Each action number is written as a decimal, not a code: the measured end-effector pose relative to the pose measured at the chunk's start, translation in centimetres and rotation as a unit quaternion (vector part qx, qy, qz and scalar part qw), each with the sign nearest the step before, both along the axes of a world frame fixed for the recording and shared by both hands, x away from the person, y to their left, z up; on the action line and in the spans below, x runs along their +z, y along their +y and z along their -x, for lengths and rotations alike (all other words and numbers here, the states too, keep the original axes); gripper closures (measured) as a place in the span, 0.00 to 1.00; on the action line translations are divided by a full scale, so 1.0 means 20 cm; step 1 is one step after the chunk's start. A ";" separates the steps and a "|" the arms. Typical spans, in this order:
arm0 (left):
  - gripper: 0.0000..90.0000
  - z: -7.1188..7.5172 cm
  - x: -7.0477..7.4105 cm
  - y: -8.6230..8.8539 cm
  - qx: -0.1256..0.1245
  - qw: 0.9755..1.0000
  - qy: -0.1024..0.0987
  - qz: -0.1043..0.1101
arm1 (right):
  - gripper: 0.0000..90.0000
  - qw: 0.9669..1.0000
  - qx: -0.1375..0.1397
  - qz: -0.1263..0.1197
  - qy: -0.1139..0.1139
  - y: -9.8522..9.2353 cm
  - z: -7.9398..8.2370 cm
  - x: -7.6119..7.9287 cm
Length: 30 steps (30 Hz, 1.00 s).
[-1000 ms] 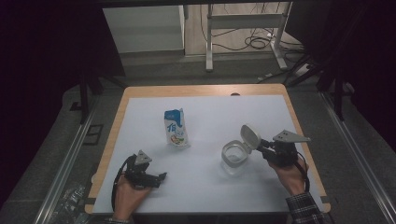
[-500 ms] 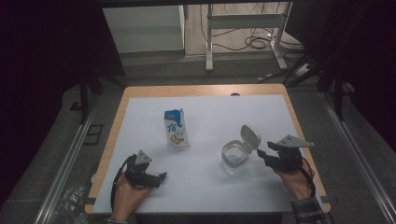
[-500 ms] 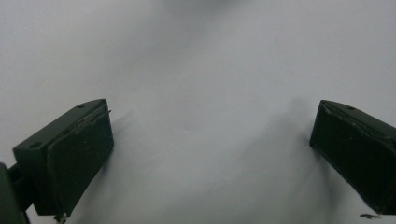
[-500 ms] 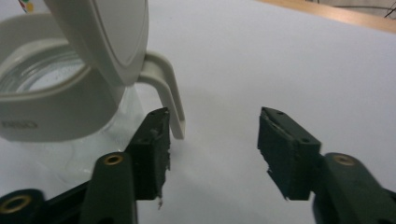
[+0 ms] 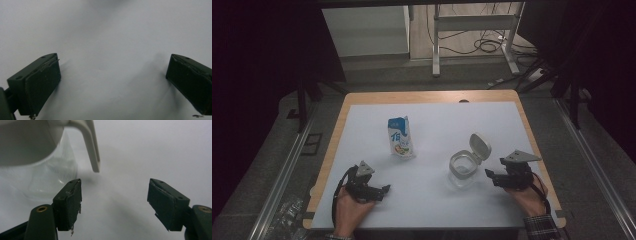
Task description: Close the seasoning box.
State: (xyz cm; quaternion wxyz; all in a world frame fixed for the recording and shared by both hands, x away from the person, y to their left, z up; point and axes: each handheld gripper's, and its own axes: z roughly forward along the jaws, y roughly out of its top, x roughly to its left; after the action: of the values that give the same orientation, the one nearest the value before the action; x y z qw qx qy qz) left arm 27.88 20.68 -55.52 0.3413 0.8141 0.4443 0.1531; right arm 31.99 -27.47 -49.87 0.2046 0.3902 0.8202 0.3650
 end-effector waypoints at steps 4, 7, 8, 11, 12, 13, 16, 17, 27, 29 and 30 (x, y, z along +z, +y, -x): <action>0.00 0.00 0.00 0.00 0.001 1.000 0.000 0.001 | 0.31 1.000 0.002 0.019 0.011 0.01 -0.01 -0.04; 0.00 0.00 0.00 0.00 0.001 1.000 -0.001 0.001 | 0.31 0.999 0.006 0.030 0.022 0.02 -0.02 -0.07; 0.00 0.00 0.00 0.00 0.001 1.000 -0.001 0.001 | 0.31 0.999 0.006 0.031 0.026 0.03 -0.02 -0.08; 0.00 0.00 0.00 0.00 0.001 1.000 0.000 0.001 | 0.31 0.999 0.006 0.038 0.035 0.03 -0.03 -0.10; 0.00 0.00 0.00 0.00 0.000 1.000 0.000 0.001 | 0.31 0.998 0.005 0.040 0.039 0.04 -0.03 -0.11; 0.00 0.00 0.00 0.00 0.000 1.000 0.000 0.001 | 0.30 0.998 0.006 0.044 0.043 0.04 -0.04 -0.12; 0.00 0.00 0.00 0.00 0.001 1.000 0.001 0.001 | 0.30 0.998 0.009 0.037 0.042 0.03 -0.04 -0.12; 0.00 0.00 0.00 0.00 0.001 1.000 0.001 0.001 | 0.29 0.999 0.011 0.035 0.039 0.03 -0.04 -0.13; 0.02 0.00 0.00 0.01 0.003 1.000 0.001 0.006 | 0.25 0.999 0.019 0.017 0.023 0.01 -0.03 -0.16; 0.02 0.00 0.00 0.01 0.005 1.000 0.001 0.008 | 0.25 0.999 0.019 0.017 0.023 0.01 -0.03 -0.16; 0.03 0.00 0.01 0.01 0.008 1.000 0.000 0.009 | 0.25 0.999 0.019 0.017 0.023 0.01 -0.03 -0.16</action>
State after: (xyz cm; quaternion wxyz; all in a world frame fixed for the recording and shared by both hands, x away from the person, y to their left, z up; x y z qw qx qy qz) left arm 27.84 20.86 -55.42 0.3479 0.8074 0.4518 0.1517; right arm 32.64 -27.36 -52.99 0.1855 0.3788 0.8381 0.3460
